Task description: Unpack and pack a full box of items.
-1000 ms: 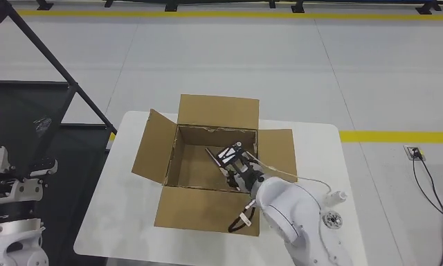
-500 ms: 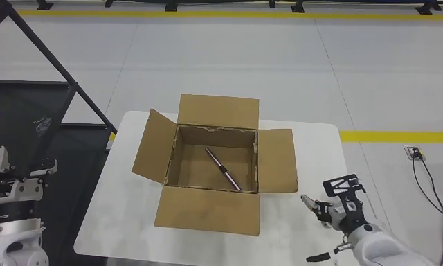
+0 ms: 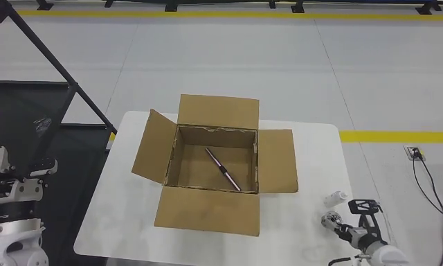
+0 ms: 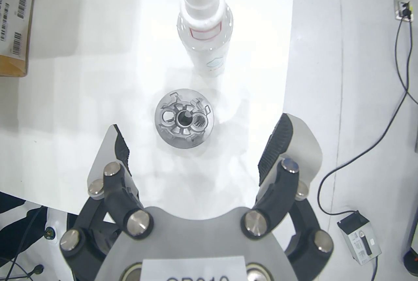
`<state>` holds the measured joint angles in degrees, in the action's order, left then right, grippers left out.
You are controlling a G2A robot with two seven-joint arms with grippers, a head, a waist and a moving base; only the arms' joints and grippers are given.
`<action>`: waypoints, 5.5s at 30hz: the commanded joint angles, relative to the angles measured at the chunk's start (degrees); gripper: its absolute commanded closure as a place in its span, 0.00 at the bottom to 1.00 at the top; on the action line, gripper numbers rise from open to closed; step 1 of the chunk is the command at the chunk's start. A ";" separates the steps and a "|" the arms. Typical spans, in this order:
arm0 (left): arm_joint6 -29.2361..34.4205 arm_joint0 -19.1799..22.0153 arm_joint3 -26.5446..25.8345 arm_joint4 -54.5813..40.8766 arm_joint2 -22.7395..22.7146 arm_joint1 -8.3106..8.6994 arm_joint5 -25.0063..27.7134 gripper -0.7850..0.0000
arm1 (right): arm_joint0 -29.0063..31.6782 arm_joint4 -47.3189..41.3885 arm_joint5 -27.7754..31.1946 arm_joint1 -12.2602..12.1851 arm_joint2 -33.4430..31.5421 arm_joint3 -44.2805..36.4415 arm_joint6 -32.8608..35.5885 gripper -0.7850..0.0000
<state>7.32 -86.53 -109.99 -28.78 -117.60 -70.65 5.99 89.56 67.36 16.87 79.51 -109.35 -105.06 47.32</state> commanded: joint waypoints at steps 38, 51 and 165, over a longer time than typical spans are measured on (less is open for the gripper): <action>0.00 0.00 0.00 0.00 0.00 0.00 0.00 0.00 | 12.14 -5.50 -2.47 -1.83 2.82 -26.84 -20.54 1.00; 0.00 0.00 0.00 0.00 0.00 0.00 0.00 0.00 | -15.13 9.88 -7.67 -1.17 34.37 -19.87 -6.18 1.00; 0.00 0.00 0.00 0.00 0.00 0.00 0.00 0.00 | -8.67 -1.81 4.59 -1.16 0.29 10.84 -12.66 1.00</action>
<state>7.32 -86.53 -109.99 -28.78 -117.60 -70.65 5.99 80.89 65.78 21.24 78.45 -109.00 -94.15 34.71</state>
